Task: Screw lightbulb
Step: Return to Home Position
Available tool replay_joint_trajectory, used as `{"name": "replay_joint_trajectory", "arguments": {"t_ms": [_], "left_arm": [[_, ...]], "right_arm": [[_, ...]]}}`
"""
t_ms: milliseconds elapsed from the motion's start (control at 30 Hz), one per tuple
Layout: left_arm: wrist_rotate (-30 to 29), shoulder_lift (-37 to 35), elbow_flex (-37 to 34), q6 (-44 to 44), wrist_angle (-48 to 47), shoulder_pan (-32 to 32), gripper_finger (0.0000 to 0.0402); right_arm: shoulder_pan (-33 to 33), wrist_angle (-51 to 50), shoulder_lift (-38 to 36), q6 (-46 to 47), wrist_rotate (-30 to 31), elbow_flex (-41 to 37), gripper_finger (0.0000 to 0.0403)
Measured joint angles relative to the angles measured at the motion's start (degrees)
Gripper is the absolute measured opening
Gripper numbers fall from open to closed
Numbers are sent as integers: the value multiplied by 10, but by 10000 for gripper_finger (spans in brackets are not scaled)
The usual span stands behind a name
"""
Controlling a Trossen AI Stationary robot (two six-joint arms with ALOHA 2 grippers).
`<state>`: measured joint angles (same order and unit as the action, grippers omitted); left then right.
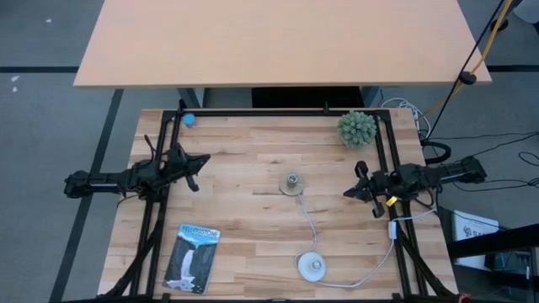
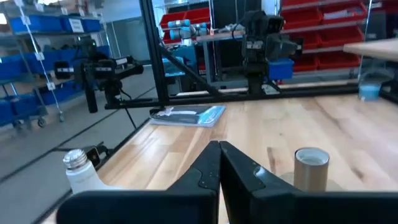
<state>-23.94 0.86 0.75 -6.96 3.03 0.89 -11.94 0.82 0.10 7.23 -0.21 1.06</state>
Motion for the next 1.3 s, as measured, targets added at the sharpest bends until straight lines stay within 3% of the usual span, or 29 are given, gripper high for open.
{"name": "replay_joint_trajectory", "arguments": {"t_ms": [267,1300], "left_arm": [[0,0,0,0,0,0,0],[0,0,0,0,0,0,0]], "right_arm": [[0,1,2,56,1,0,0],[0,2,2,56,2,0,0]]}}
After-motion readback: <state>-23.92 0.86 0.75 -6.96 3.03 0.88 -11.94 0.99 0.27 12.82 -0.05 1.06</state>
